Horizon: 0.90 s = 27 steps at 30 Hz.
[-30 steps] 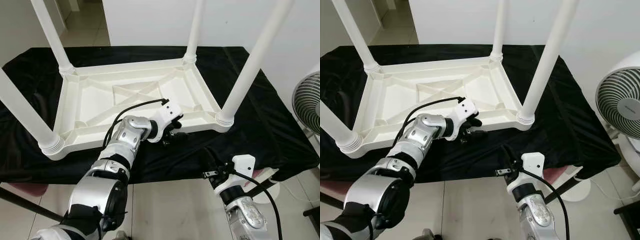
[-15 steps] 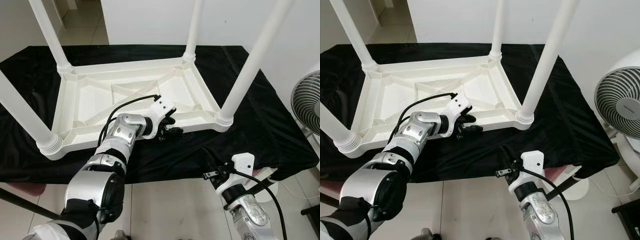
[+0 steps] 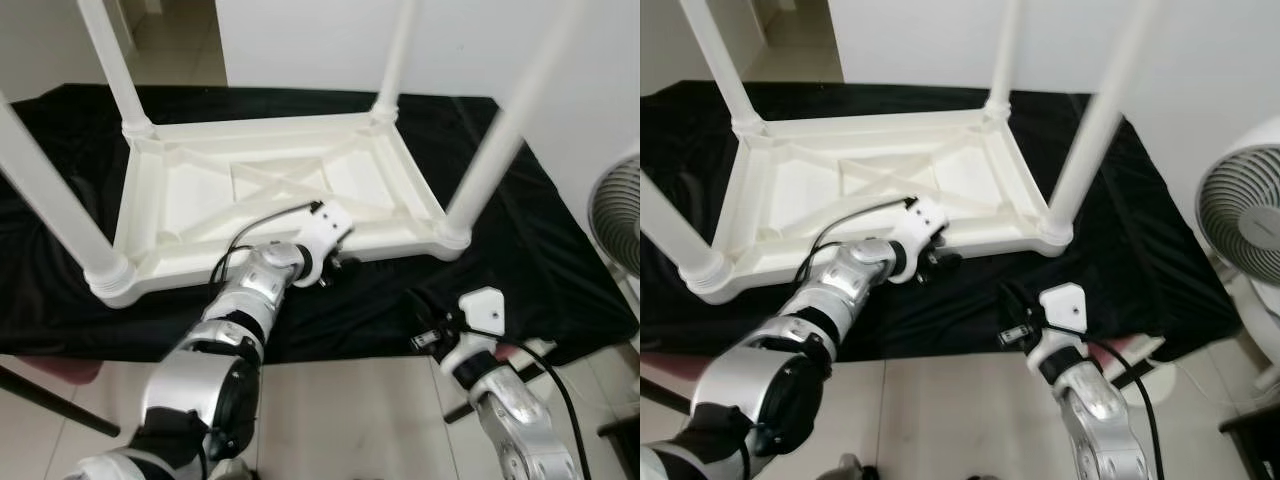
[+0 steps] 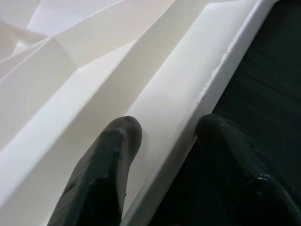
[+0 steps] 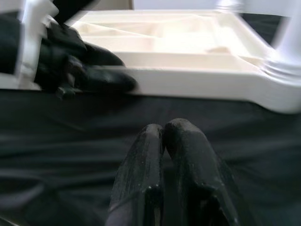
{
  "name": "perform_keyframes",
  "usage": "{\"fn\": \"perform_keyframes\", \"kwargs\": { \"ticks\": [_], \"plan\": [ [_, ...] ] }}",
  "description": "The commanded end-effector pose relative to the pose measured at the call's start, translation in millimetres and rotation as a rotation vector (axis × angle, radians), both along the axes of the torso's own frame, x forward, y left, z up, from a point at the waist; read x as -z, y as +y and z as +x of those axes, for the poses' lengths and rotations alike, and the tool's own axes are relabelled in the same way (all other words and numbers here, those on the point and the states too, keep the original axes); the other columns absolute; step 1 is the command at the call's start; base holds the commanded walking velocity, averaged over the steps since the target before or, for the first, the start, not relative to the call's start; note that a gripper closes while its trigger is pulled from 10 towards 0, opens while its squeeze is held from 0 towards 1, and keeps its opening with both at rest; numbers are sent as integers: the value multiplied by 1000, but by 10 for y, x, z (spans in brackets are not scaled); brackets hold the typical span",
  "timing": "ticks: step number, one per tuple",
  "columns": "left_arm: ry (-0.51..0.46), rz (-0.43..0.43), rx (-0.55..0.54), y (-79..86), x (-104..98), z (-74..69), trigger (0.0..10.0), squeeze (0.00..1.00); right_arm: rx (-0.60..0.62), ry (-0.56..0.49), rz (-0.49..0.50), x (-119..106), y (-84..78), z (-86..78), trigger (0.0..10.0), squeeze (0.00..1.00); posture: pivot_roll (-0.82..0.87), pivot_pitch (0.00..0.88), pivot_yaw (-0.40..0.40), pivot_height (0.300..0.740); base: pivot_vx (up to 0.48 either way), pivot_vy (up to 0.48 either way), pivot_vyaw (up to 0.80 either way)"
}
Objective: Building children table
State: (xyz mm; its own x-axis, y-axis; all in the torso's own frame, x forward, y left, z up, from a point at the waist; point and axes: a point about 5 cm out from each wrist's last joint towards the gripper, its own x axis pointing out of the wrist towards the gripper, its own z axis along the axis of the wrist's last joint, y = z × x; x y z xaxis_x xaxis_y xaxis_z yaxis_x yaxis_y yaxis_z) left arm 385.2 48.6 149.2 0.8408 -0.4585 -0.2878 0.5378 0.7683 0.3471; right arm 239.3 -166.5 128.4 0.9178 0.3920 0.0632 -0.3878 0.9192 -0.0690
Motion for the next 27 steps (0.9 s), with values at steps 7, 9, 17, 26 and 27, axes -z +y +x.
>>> {"fn": "perform_keyframes", "kwargs": {
  "ticks": [7, 9, 17, 26, 27],
  "plan": [
    [-106, 66, -276, 233, 107, 18, 5059, 0, -38, 9, -4, 21, -18, 115, 10000, 0, 36, 0, -57, 740, 0, 0, 0],
    [-97, 39, -279, 235, 129, 6, 2706, 0, -47, 5, -11, 11, -19, 135, 10000, 0, 38, 0, -58, 740, 0, 0, 0],
    [-117, 25, -306, 219, 111, 19, 10000, 0, -47, -4, -23, 3, -37, 183, 10000, 0, 36, 5, -41, 740, 0, 0, 0],
    [-152, -3, -227, 137, -3, 39, 10000, 0, -33, -8, -28, 24, -76, 163, 10000, 0, 27, 16, -21, 740, 0, 0, 0],
    [-156, -10, -210, 112, -19, 38, 10000, 0, -30, -8, -28, 28, -85, 157, 10000, 0, 24, 20, -16, 740, 0, 0, 0]
  ]
}}
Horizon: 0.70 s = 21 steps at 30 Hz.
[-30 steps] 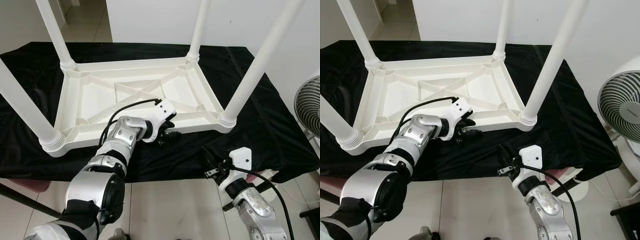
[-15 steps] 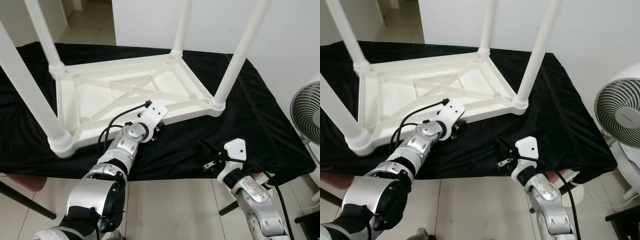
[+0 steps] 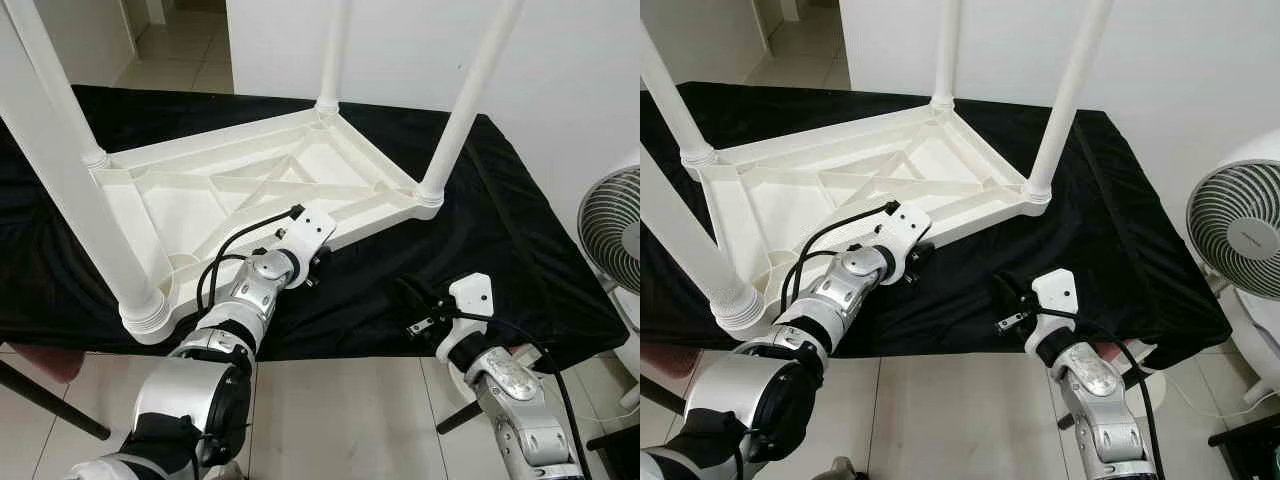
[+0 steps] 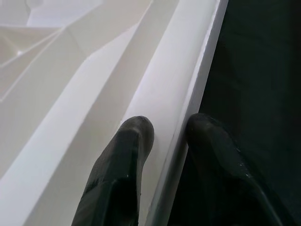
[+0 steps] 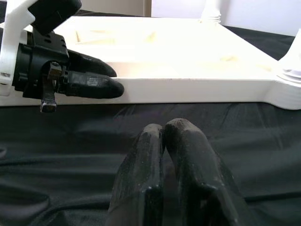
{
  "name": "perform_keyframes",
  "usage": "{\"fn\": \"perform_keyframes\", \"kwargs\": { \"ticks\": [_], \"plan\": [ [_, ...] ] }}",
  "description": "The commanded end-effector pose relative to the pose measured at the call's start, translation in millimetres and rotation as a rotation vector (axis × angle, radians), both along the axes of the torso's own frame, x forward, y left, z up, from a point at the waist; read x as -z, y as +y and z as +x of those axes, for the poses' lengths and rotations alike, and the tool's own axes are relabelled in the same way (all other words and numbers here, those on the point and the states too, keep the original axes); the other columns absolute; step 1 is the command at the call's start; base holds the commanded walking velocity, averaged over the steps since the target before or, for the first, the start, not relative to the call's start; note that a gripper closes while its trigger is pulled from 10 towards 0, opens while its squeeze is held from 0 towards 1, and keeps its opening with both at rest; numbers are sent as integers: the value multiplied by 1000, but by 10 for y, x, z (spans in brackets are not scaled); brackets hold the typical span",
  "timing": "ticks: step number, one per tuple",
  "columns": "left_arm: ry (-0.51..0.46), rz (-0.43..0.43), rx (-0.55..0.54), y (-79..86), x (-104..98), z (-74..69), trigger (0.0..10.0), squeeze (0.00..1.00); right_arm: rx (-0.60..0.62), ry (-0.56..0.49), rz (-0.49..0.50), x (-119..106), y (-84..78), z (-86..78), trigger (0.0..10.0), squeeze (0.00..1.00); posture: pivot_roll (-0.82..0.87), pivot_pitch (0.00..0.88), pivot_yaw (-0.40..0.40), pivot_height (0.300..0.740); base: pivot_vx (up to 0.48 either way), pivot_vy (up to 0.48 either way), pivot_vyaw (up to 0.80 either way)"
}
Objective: Building children table
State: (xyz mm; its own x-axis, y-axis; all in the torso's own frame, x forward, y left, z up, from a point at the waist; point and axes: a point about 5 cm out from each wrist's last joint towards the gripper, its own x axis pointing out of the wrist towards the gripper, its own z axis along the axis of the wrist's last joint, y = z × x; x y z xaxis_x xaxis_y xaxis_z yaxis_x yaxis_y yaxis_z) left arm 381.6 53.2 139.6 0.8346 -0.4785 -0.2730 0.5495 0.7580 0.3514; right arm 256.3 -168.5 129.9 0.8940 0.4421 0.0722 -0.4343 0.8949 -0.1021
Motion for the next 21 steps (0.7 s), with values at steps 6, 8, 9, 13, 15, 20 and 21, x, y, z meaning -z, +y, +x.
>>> {"fn": "perform_keyframes", "kwargs": {
  "ticks": [6, 8, 9, 13, 15, 20, 21],
  "plan": [
    [-143, -5, -208, 34, -121, 69, 10000, 0, 33, 13, -2, 45, -79, -16, 10000, 0, 19, 23, -13, 740, 0, 0, 0],
    [-133, -8, -208, 31, -100, 63, 10000, 0, 33, 12, -3, 43, -81, -18, 10000, 0, 17, 23, -11, 740, 0, 0, 0],
    [-122, -3, -208, 28, -71, 54, 10000, 0, 33, 11, -4, 41, -84, -19, 10000, 0, 13, 25, -11, 740, 0, 0, 0],
    [-90, 7, -209, 26, -7, 38, 10000, 0, 33, 8, -7, 33, -85, -19, 10000, 0, 7, 28, -8, 740, 0, 0, 0],
    [-77, 23, -210, 30, 17, 35, 10000, 0, 34, 7, -9, 31, -85, -20, 10000, 0, 5, 29, -6, 740, 0, 0, 0],
    [-37, 59, -206, 33, 73, 28, 10000, 0, 38, 4, -11, 24, -87, -24, 10000, 0, -8, 30, 4, 740, 0, 0, 0],
    [-31, 66, -204, 32, 81, 27, 10000, 0, 39, 3, -12, 23, -87, -25, 10000, 0, -9, 30, 5, 740, 0, 0, 0]
  ]
}}
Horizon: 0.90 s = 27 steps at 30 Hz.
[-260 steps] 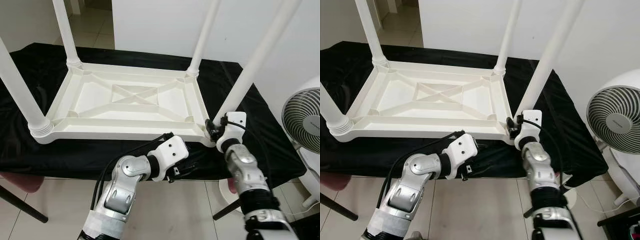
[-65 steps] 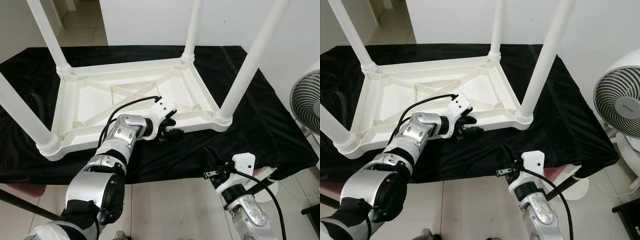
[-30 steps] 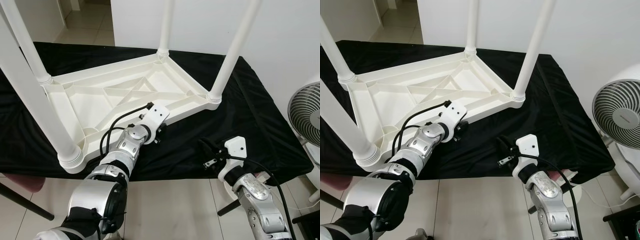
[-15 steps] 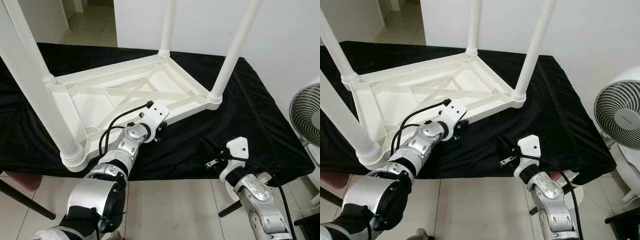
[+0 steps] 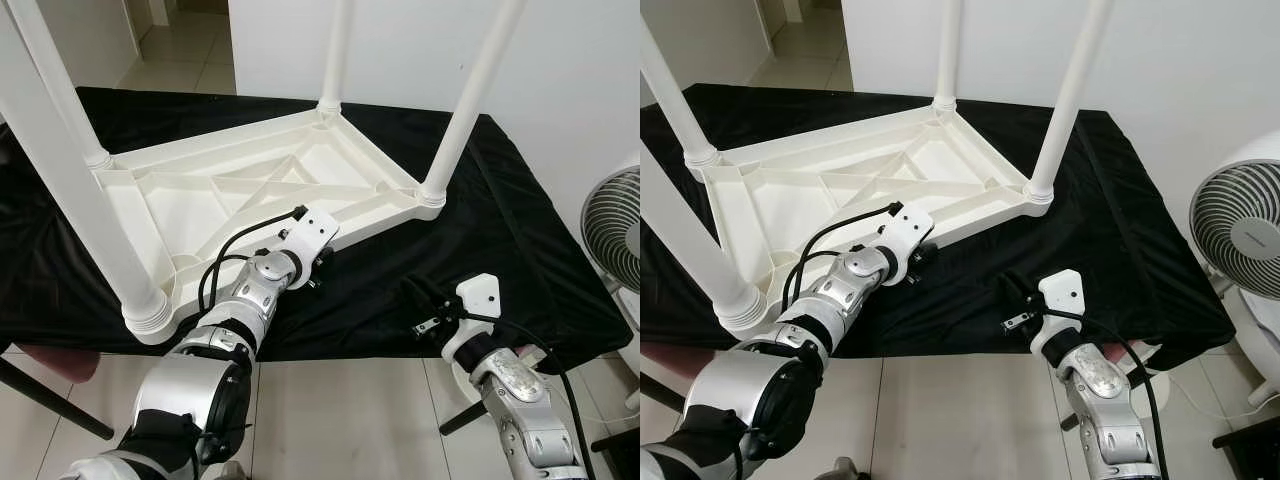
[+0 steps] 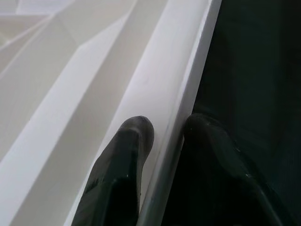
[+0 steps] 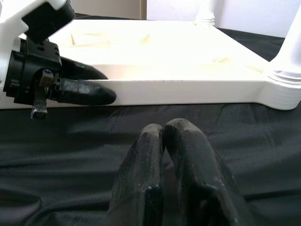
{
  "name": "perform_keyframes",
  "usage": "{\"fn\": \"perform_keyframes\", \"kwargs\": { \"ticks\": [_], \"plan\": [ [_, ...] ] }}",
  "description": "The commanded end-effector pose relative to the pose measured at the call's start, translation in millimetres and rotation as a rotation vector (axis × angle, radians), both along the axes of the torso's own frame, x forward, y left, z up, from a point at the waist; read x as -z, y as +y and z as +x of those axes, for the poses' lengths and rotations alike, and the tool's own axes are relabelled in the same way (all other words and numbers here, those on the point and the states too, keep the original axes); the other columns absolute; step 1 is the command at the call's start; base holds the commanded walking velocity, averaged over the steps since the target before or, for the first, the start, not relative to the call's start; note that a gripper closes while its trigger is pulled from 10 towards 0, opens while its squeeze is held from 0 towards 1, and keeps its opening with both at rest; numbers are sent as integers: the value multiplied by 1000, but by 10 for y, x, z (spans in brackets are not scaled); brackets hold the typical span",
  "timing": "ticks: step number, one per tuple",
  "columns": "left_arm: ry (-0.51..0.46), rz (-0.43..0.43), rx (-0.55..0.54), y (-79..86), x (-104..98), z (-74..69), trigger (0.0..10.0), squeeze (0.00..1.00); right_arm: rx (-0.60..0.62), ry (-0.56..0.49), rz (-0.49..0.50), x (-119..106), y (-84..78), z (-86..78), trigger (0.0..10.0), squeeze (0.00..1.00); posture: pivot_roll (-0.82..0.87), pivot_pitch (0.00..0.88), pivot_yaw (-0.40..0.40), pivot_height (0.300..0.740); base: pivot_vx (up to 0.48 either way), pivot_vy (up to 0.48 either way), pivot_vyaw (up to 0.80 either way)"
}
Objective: Building children table
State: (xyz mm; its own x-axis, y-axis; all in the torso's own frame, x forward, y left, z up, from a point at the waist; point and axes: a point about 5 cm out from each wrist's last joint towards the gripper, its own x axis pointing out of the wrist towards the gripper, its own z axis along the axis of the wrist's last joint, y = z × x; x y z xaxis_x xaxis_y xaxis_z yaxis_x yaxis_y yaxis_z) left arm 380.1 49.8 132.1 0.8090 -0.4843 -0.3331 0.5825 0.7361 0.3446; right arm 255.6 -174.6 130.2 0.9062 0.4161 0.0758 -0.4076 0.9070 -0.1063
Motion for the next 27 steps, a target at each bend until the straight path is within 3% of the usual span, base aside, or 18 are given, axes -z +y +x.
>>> {"fn": "perform_keyframes", "kwargs": {
  "ticks": [1, 4, 5, 6, 7, 9, 10, 22, 27],
  "plan": [
    [-80, 36, -223, 66, 5, 44, 10000, 0, 12, 7, -10, 24, -29, -25, 10000, 0, -11, 30, 7, 740, 0, 0, 0],
    [-72, 20, -231, 65, -14, 55, 10000, 0, 19, 7, -11, 26, -37, -34, 10000, 0, -18, 28, 13, 740, 0, 0, 0],
    [-71, 5, -241, 67, -40, 68, 3922, 0, 25, 7, -11, 28, -42, -42, 10000, 0, -21, 28, 15, 740, 0, 0, 0],
    [-71, 5, -241, 67, -40, 68, 3922, 0, 25, 7, -11, 28, -42, -42, 10000, 0, -21, 28, 15, 740, 0, 0, 0],
    [-71, 0, -247, 69, -55, 76, 627, 0, 30, 7, -11, 31, -45, -45, 10000, 0, -24, 27, 19, 740, 0, 0, 0],
    [-71, 0, -247, 69, -55, 76, 627, 0, 30, 7, -11, 31, -45, -45, 10000, 0, -24, 27, 19, 740, 0, 0, 0],
    [-69, -6, -266, 84, -69, 87, 0, 0, 36, 6, -9, 32, -46, -50, 10000, 0, -25, 27, 20, 740, 0, 0, 0],
    [-50, -55, -385, 248, -48, 113, 0, 0, 58, -1, 5, 25, -28, -45, 10000, 0, -28, 22, 23, 740, 0, 0, 0],
    [-47, -105, -538, 433, -20, 123, 0, 0, 61, -5, 23, 13, 22, -31, 10000, 0, -23, 28, 15, 740, 0, 0, 0]
  ]
}}
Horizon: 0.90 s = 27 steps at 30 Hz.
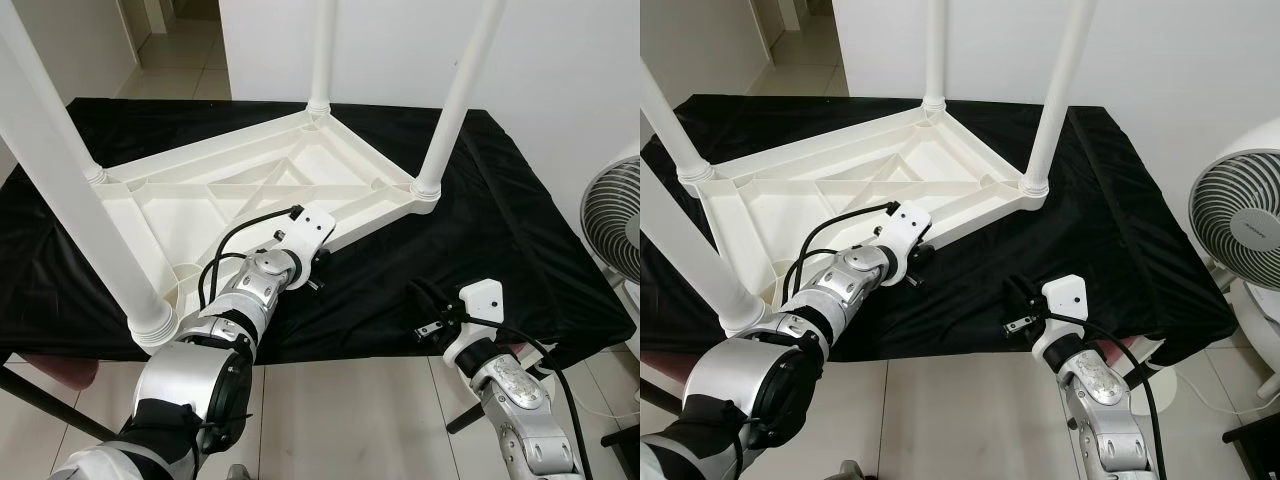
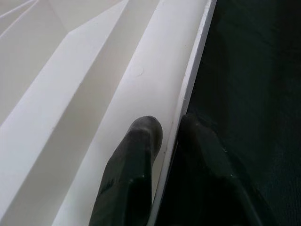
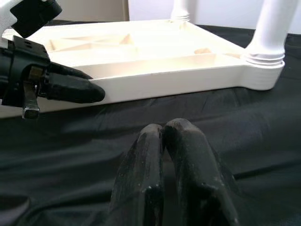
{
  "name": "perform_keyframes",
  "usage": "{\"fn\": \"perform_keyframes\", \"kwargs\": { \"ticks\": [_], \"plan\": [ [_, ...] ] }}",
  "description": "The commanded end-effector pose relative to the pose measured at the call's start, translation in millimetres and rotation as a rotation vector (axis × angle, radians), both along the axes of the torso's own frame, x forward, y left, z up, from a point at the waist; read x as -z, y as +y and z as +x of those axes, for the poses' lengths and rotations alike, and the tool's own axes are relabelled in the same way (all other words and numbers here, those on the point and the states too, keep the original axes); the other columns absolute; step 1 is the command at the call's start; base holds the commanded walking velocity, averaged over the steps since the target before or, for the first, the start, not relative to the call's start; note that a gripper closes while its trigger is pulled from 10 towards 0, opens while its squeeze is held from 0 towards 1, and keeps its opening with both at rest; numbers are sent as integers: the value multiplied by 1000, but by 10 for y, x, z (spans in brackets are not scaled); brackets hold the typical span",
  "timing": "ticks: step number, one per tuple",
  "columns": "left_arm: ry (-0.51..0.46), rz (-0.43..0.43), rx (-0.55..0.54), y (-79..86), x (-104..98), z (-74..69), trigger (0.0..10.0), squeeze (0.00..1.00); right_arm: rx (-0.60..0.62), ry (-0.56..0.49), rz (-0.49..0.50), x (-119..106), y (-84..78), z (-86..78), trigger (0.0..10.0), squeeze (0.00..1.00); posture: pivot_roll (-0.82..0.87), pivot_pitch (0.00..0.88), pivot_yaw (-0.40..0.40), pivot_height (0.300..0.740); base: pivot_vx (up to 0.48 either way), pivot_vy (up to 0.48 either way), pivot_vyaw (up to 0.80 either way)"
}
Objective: Building children table
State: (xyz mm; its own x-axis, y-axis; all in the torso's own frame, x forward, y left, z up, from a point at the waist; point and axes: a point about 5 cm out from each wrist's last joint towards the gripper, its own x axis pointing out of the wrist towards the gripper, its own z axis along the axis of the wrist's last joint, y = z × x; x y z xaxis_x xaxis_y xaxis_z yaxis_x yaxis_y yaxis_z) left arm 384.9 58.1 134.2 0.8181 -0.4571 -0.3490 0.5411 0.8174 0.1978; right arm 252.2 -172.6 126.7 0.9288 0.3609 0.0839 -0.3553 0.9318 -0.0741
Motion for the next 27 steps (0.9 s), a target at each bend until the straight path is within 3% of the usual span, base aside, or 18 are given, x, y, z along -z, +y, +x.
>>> {"fn": "perform_keyframes", "kwargs": {
  "ticks": [1, 7, 14, 21, 23, 24, 26, 27],
  "plan": [
    [-106, 41, -459, 350, 2, 75, 0, 0, 4, -9, -11, -22, 3, 2, 10000, 0, -23, 28, 15, 740, 0, 0, 0],
    [-119, 25, -632, 577, 27, 70, 0, 0, 8, -13, 5, -34, 46, 24, 10000, 0, -18, 38, 12, 740, 0, 0, 0],
    [-128, 16, -693, 652, -2, 85, 0, 0, 16, -19, 16, -52, 60, 46, 10000, 0, -12, 51, 6, 740, 0, 0, 0],
    [-154, -13, -667, 550, -163, 155, 0, 0, 25, -21, 22, -63, 76, 69, 10000, 0, -8, 62, 0, 740, 0, 0, 0],
    [-169, -38, -605, 414, -230, 172, 0, 0, 31, -22, 24, -65, 78, 70, 10000, 0, -11, 74, 2, 740, 0, 0, 0],
    [-191, -55, -533, 286, -282, 176, 10000, 0, 38, -23, 26, -66, 75, 66, 10000, 0, -13, 76, 4, 740, 0, 0, 0],
    [-218, -80, -442, 127, -340, 169, 10000, 0, 47, -23, 29, -67, 72, 59, 10000, 0, -14, 78, 5, 740, 0, 0, 0],
    [-218, -80, -442, 127, -340, 169, 10000, 0, 47, -23, 29, -67, 72, 59, 10000, 0, -14, 78, 5, 740, 0, 0, 0]
  ]
}}
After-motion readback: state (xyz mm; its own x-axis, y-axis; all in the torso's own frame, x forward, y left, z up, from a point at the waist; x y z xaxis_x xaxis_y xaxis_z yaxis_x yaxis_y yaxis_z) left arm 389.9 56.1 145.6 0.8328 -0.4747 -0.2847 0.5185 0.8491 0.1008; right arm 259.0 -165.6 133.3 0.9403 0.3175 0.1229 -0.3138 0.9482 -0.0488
